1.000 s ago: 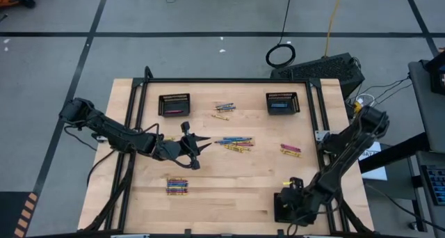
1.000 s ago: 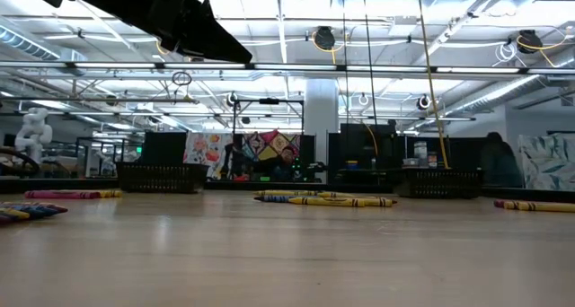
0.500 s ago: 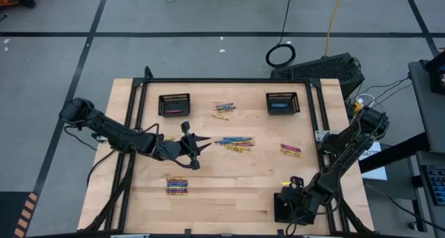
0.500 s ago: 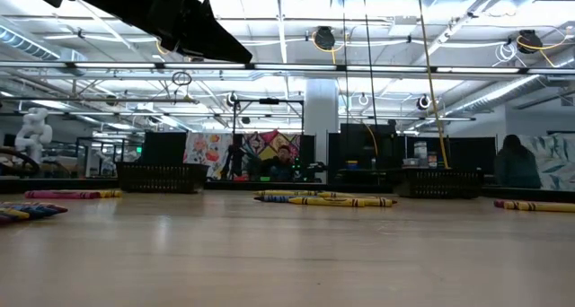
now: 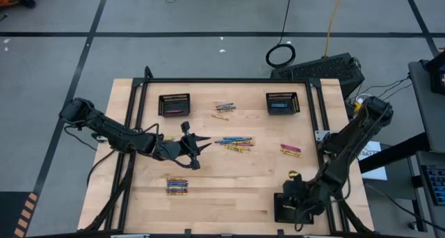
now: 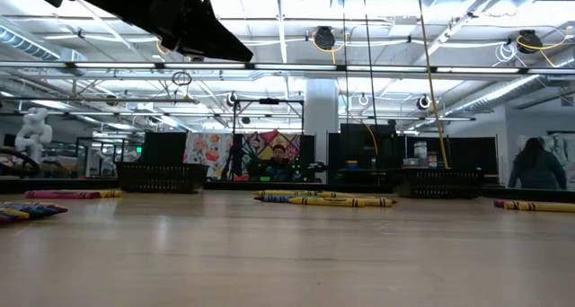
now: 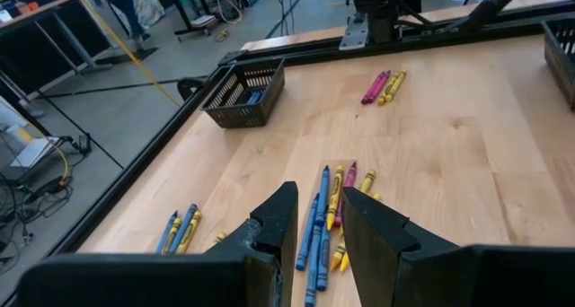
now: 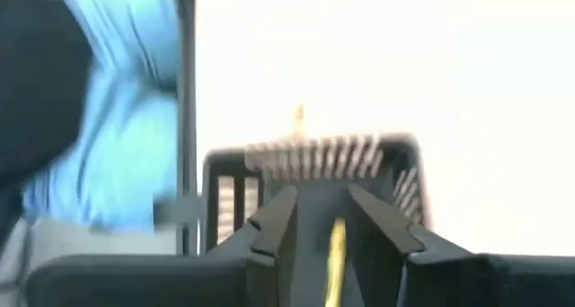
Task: Sort crayons
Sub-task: Put the red crayon into the top left black bin
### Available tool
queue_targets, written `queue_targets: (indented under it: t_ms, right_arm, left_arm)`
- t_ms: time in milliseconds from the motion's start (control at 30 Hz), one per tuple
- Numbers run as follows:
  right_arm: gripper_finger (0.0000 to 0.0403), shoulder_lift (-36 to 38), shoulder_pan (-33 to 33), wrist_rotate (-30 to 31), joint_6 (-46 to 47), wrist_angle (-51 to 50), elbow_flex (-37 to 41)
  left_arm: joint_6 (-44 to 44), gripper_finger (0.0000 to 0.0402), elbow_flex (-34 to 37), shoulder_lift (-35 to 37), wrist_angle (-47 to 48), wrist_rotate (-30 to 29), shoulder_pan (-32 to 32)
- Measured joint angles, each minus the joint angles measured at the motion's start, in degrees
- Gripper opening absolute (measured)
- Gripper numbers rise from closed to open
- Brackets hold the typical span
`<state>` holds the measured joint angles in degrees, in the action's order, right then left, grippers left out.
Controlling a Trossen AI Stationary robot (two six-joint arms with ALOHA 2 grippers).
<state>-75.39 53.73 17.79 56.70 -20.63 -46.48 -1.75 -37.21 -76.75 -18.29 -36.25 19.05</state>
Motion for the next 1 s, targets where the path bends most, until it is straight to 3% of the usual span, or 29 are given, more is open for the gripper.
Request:
queue_targets:
  t_ms: [200,300,467,700,900,1000]
  right_arm:
    - [0.0073,6.5,-0.9,29.6,-24.4,4.1,0.0]
    - [0.0073,7.3,-4.5,36.2,-29.4,2.9,0.0]
    - [0.0073,4.9,-14.1,31.0,-33.9,7.3,2.3]
    - [0.0073,-5.1,-26.6,13.0,-49.1,37.1,8.3]
    - [0.0073,-14.5,-32.7,10.7,-62.1,58.4,8.4]
    - [0.0073,-17.6,-34.3,10.7,-62.0,62.4,8.4]
  left_arm:
    - [0.0,0.0089,0.0,0.0,-1.0,0.0,0.0]
    - [0.0,0.0089,0.0,0.0,-1.0,0.0,0.0]
    - [-0.1,0.0089,0.0,0.0,-0.9,0.0,0.0]
    - [0.0,0.0089,0.0,0.0,-0.9,0.0,0.0]
    - [3.1,0.0089,0.0,0.0,0.3,0.0,0.6]
    - [5.5,0.0089,-2.0,1.2,9.6,1.3,1.9]
